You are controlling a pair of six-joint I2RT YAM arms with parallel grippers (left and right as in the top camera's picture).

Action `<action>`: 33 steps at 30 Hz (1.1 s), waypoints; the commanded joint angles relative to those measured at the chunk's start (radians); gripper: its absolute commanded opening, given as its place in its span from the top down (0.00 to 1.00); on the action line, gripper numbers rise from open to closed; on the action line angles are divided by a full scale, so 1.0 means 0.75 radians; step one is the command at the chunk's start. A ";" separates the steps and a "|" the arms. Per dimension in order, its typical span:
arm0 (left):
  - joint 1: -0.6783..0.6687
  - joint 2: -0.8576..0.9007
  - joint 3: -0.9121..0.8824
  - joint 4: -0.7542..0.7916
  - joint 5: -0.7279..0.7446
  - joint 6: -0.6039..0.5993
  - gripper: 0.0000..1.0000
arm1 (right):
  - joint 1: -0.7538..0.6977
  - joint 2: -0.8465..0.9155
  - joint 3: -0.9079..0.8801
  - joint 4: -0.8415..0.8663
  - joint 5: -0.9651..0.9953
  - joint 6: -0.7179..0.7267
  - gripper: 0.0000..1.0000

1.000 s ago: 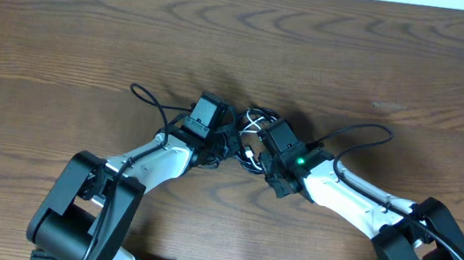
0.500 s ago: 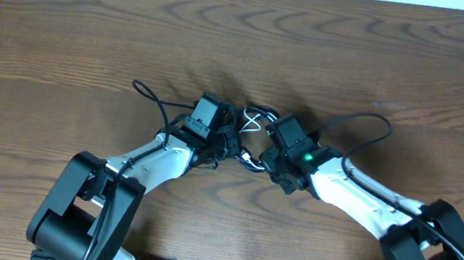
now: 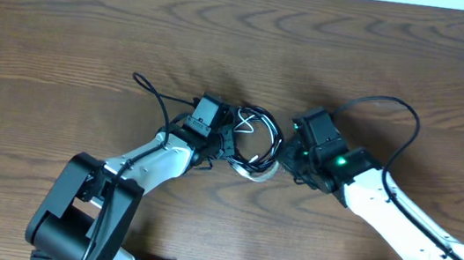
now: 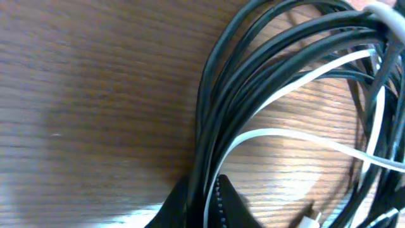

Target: Untangle cables

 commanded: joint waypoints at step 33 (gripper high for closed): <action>0.004 0.004 -0.007 0.066 0.155 0.381 0.93 | 0.157 0.179 0.006 0.182 -0.219 -1.581 0.54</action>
